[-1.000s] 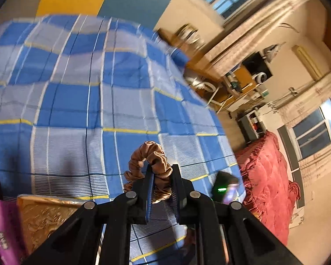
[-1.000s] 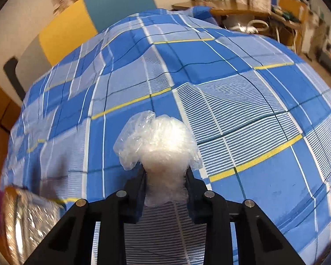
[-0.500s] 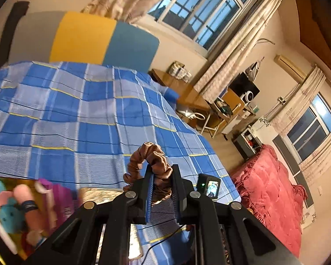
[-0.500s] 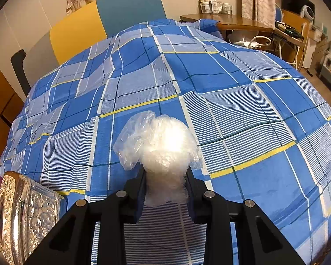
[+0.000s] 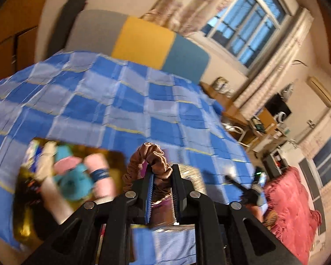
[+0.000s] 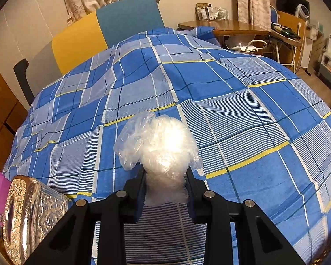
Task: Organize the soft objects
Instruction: 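Carry the scrunchie into the gold tray and open the left gripper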
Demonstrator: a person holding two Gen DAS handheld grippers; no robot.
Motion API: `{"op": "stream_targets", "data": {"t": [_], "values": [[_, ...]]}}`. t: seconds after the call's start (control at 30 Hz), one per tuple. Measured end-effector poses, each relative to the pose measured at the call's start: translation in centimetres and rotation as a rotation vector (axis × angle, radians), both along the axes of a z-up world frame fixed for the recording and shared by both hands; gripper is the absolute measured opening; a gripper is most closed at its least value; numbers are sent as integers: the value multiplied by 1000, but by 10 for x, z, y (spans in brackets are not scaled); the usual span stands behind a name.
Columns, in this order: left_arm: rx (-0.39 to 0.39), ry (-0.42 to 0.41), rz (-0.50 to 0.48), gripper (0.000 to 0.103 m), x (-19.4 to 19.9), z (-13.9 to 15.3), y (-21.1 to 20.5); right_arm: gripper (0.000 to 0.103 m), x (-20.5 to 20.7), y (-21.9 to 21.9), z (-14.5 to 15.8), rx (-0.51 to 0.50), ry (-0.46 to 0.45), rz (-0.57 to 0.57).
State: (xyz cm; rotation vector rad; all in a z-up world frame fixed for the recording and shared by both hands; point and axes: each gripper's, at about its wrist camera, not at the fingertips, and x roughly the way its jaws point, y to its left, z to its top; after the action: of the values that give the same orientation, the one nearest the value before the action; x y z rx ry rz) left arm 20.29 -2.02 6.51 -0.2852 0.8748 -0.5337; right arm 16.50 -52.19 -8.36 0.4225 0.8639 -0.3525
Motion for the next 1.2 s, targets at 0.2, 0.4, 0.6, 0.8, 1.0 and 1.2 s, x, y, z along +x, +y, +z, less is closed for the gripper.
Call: {"op": "stream_targets", "data": {"t": [0.2,0.4,0.6,0.8,1.0,1.2], "values": [[31,109,75,13,-2,-54,42,31,-7,-2,3,-4,-31,-11],[79,209,99,13,-2,-110,59,31,-19,-8,13,-17,-94,-31],[119,261,113,13,-9,-146,68,31,-27,-13,18,-31,-123,-51],[174,281,115,44,-13,-163,71,31,-30,-11,16,-44,-118,-52],[154,211,119,50,-31,-151,76,31,-33,-4,18,-61,-97,-50],[127,106,137,50,-48,-137,70,31,-40,11,36,-127,-88,-35]]}}
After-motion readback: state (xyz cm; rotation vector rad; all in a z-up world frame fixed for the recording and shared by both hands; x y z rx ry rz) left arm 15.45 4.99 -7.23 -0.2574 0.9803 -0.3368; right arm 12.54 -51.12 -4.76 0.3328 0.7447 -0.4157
